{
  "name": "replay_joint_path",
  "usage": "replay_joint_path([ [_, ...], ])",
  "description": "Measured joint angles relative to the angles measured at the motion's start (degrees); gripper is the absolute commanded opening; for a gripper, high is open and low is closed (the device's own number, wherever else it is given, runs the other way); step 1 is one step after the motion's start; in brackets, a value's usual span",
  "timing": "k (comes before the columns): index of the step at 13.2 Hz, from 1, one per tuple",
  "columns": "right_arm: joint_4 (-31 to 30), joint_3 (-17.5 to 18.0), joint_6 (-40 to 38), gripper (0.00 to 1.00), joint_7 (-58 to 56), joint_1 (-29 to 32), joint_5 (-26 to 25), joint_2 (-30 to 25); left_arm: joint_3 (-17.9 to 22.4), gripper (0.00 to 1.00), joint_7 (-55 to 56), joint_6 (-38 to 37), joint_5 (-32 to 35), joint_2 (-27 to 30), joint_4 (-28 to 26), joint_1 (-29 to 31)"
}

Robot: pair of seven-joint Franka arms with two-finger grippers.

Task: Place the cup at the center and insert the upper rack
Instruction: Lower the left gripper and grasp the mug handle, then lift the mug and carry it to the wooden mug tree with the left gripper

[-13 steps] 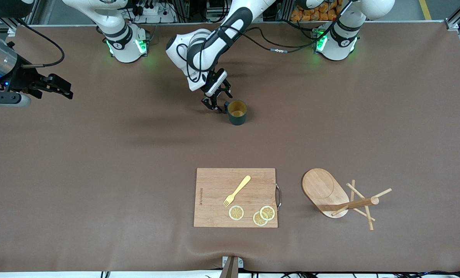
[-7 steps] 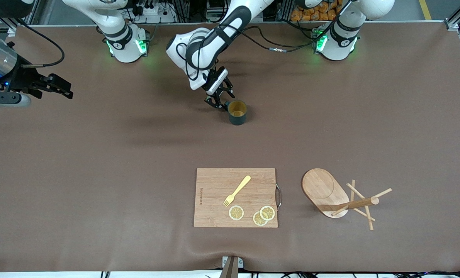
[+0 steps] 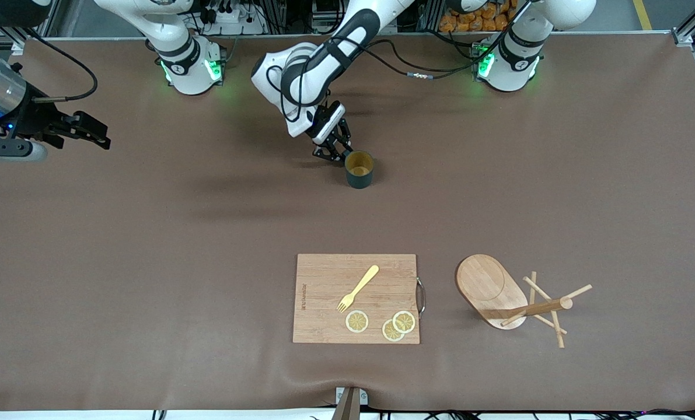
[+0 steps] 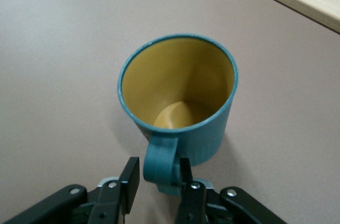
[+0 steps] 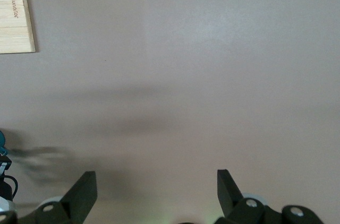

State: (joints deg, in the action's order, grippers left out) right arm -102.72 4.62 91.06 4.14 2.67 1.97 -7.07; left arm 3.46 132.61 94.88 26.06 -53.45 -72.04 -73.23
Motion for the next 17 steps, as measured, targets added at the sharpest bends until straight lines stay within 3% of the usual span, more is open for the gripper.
replay_joint_path([
  [6, 0.00, -0.02, 0.00, 1.00, 0.00, 0.04, 0.00, 0.00, 1.56, 0.00, 0.00, -0.01, -0.07, 1.49, 1.90, 0.96],
  [10, 0.00, -0.03, -0.27, 1.00, -0.01, 0.54, 0.00, -0.02, 1.74, 0.00, -2.74, -0.17, -2.95, 7.99, 2.56, 5.89],
  [17, -0.09, 0.06, -0.26, 1.00, -0.02, 0.69, 0.00, -0.03, 2.03, 0.00, -17.17, -0.43, -14.47, 21.20, 2.78, 19.03],
])
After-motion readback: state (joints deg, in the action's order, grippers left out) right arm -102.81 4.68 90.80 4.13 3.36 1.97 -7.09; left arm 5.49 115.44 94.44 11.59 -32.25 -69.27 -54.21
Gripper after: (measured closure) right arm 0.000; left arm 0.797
